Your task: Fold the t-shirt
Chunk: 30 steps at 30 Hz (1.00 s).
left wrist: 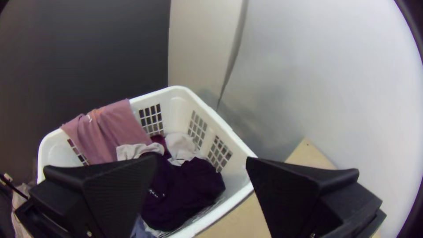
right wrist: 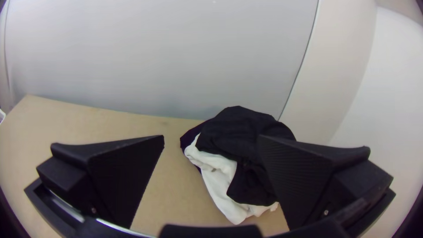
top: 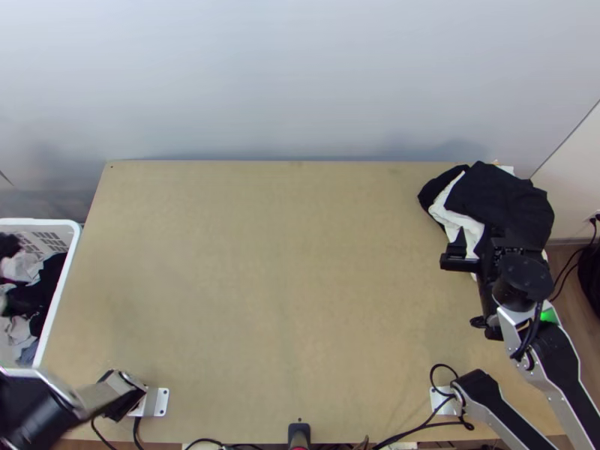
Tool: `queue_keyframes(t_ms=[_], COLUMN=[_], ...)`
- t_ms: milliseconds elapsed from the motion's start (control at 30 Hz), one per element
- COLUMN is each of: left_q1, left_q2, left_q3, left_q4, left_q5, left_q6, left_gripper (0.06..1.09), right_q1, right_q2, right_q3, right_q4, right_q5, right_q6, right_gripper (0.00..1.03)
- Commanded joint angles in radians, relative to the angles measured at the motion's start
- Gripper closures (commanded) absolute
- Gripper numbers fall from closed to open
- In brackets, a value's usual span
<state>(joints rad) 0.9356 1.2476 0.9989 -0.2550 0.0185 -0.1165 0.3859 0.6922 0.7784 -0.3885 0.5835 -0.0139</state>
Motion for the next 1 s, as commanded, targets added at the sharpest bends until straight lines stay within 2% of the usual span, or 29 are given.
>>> queue_keyframes(t_ms=[0,100,200,400,867,967], left_q1=[0.173,0.192,0.195,0.192,0.135,0.117], left_q2=[0.332,0.475,0.661,0.889,1.176,1.201], left_q3=[0.167,0.216,0.328,0.446,0.635,0.653], left_q4=[-0.047,-0.072,-0.168,-0.139,-0.138,-0.164], left_q5=[0.049,0.049,0.047,0.037,-0.075,-0.094], left_q6=[-0.049,-0.1,-0.135,-0.178,-0.193,-0.19], left_gripper=[0.1,0.11,0.11,0.11,0.11,0.28], right_q1=[-0.002,-0.005,-0.007,-0.012,-0.019,-0.018], right_q2=[0.026,0.035,0.041,0.058,0.165,0.181], right_q3=[0.015,0.019,0.018,0.035,0.058,0.058], right_q4=[-0.026,-0.035,-0.049,-0.087,-0.067,-0.064], right_q5=[0.001,0.001,0.001,0.003,0.001,0.001], right_q6=[0.008,0.008,0.008,0.008,0.008,0.009], right_gripper=[0.04,0.04,0.04,0.04,0.04,0.04])
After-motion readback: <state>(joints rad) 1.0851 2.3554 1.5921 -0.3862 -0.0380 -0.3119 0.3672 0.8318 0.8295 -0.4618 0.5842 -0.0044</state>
